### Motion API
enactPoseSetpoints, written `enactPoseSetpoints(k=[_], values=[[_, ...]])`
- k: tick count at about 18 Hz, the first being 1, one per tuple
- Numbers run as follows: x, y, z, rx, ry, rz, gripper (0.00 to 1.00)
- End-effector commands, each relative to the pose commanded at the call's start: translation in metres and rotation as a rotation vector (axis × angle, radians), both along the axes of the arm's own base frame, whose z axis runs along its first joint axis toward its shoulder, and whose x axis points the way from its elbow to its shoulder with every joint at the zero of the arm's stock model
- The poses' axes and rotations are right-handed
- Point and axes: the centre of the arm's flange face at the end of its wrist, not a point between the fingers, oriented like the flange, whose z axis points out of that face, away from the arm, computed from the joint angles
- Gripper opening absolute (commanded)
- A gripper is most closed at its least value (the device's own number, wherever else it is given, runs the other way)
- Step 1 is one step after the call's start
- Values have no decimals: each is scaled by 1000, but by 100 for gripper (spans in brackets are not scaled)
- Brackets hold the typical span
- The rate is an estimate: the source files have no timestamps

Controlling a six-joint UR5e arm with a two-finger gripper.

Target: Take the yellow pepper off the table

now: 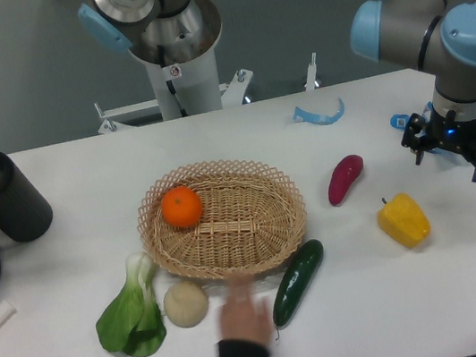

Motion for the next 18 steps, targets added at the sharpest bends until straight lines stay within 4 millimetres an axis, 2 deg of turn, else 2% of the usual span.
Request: enactPoseSetpoints(k=[5, 8, 10, 13, 18], values=[[2, -1, -5, -2, -9, 0, 100], [10, -3, -16, -3, -29, 29, 100], [19, 0, -8, -3, -21, 85, 100], [21, 3, -3, 13, -18, 190, 100], [23, 6, -7, 43, -37, 197, 100]])
